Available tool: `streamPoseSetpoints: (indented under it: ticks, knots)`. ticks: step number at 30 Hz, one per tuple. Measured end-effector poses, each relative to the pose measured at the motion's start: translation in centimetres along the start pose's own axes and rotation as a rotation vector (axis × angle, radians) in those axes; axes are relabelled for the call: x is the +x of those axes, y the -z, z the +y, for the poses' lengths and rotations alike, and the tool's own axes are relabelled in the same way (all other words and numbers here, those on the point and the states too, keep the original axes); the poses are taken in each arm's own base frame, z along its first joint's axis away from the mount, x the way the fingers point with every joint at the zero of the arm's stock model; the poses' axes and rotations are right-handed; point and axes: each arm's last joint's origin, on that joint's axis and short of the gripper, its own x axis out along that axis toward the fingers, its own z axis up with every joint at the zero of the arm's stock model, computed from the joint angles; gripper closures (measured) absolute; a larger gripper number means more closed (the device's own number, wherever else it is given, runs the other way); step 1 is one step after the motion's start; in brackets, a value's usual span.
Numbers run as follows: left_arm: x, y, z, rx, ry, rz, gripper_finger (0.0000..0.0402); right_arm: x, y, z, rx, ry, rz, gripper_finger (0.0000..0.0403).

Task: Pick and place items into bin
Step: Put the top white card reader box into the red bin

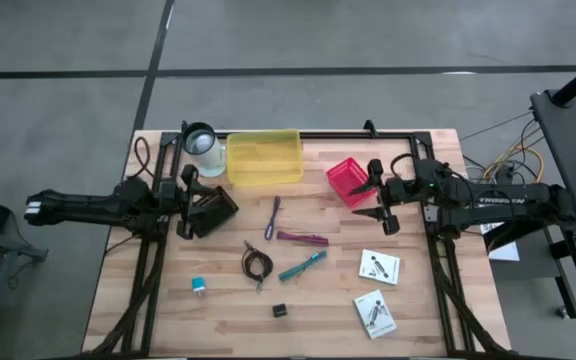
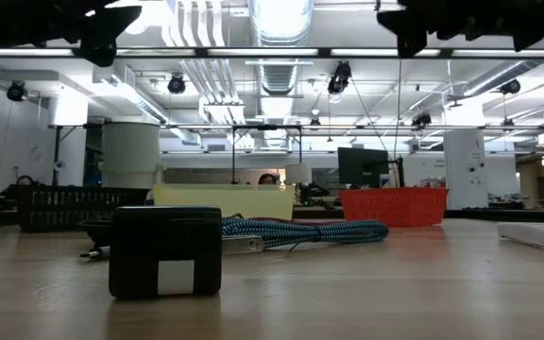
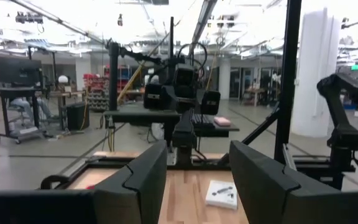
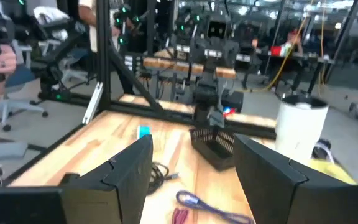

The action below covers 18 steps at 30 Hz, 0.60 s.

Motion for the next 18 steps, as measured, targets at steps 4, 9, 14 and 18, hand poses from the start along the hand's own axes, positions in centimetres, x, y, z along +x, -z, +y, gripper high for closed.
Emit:
streamPoseSetpoints:
  ticks: [4, 9, 14, 18]
  knots:
    - [0.2, 0.2, 0.0, 0.000, -0.001, 0.017, 0.0242, 1.0, 1.3, -0.2, 0.040, -0.009, 0.083, 0.0193]
    - [0.2, 0.2, 0.0, 0.001, -0.001, 0.015, 0.0242, 2.7, 3.0, -0.4, 0.068, -0.028, 0.171, 0.0193]
    - [0.2, 0.2, 0.0, 0.001, -0.001, 0.014, 0.0242, 4.8, 4.3, -0.1, 0.089, -0.027, 0.271, 0.0193]
    - [0.2, 0.2, 0.0, 0.001, -0.001, 0.014, 0.0242, 6.1, 4.8, 0.5, 0.083, 0.051, 0.391, 0.0193]
